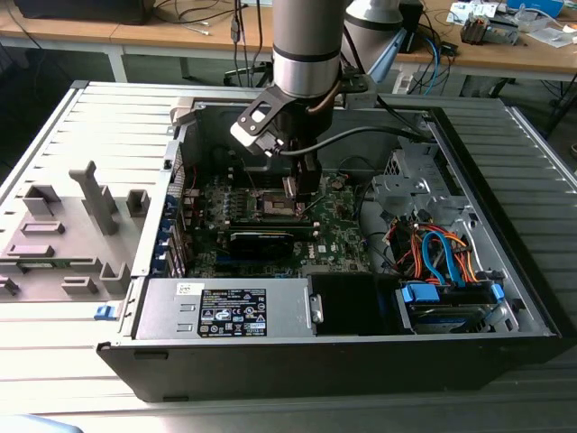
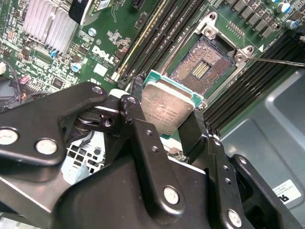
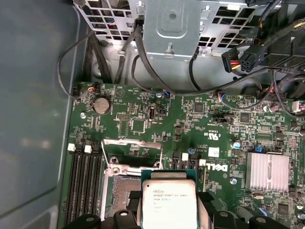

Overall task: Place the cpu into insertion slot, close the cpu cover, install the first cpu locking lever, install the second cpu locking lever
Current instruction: 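Place the cpu into insertion slot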

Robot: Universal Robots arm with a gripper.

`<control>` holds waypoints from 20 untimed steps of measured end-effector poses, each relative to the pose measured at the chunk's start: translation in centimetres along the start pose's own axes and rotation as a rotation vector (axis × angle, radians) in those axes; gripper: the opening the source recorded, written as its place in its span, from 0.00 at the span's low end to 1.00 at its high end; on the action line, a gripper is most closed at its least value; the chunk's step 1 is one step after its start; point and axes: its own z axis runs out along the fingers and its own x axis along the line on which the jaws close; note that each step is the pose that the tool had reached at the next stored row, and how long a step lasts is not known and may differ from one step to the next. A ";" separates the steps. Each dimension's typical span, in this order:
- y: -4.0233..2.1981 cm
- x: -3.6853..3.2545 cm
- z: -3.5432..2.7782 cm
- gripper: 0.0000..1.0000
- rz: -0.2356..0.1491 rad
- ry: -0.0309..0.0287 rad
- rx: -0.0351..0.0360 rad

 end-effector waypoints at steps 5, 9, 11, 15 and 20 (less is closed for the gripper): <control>0.00 0.05 0.03 0.55 0.011 -0.0008 0.0000; 0.00 0.07 0.03 0.55 0.015 -0.0011 0.0001; 0.00 0.07 0.04 0.55 0.017 -0.0012 0.0001; 0.00 0.08 0.06 0.55 0.022 -0.0014 0.0001; 0.00 0.08 0.07 0.55 0.036 -0.0023 0.0001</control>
